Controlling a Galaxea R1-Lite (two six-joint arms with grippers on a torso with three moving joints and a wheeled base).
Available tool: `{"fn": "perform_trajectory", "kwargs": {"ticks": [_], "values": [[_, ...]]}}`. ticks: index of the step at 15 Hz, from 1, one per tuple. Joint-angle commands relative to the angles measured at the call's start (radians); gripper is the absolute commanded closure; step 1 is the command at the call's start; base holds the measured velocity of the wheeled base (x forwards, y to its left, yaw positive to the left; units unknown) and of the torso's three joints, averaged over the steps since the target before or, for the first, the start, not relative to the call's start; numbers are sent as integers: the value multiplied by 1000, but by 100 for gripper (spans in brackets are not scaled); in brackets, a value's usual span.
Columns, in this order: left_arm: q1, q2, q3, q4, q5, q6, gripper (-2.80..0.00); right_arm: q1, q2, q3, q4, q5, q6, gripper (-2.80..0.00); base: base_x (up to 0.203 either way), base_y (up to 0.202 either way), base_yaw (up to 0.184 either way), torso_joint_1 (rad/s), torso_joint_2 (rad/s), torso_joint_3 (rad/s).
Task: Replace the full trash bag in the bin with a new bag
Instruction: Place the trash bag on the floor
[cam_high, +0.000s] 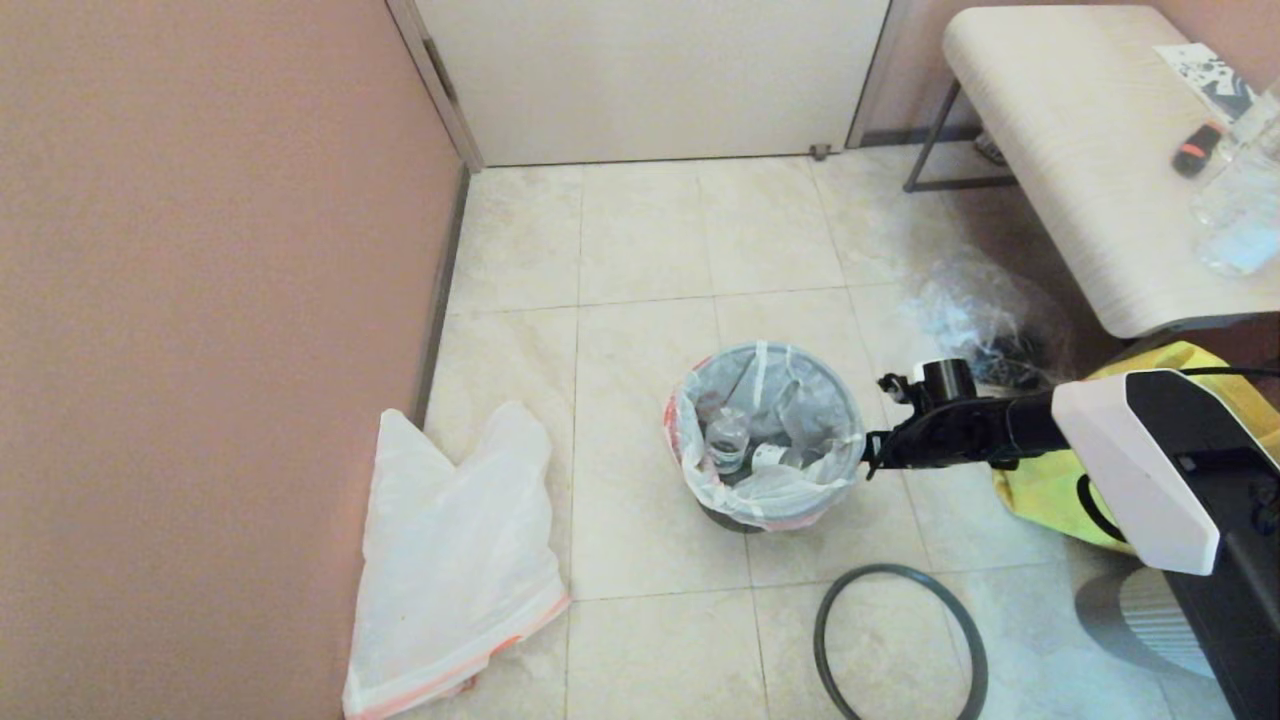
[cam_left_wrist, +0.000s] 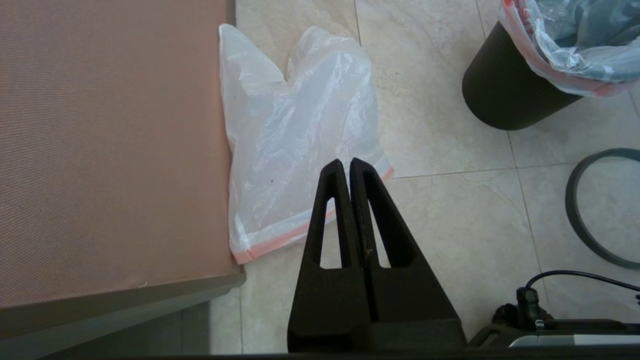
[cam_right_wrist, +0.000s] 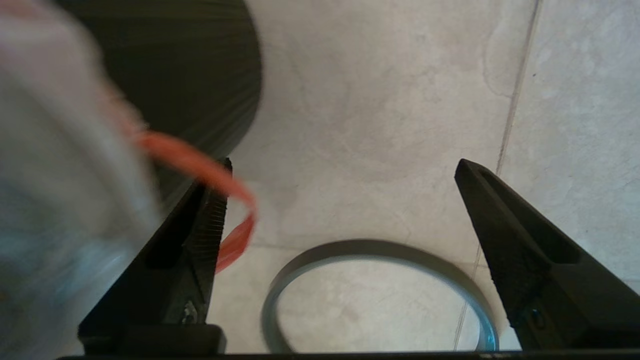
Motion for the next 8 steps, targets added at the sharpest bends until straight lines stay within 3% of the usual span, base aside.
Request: {"fn": "perform_trajectory", "kwargs": {"ticks": [1, 2, 3, 8], "values": [[0, 1, 0, 1, 0, 0, 0, 1, 31, -1, -14, -7, 0, -280, 0, 0, 0, 0, 0, 0], [0, 0, 0, 1, 0, 0, 0, 2, 26, -1, -15, -7, 0, -280, 0, 0, 0, 0, 0, 0], [0, 0, 0, 1, 0, 0, 0, 4, 16, -1, -14, -7, 1, 0, 0, 0, 0, 0, 0, 0], [0, 0, 0, 1, 0, 0, 0, 47, -65, 7, 53, -10, 53, 0, 0, 0, 0, 0, 0, 0]]}}
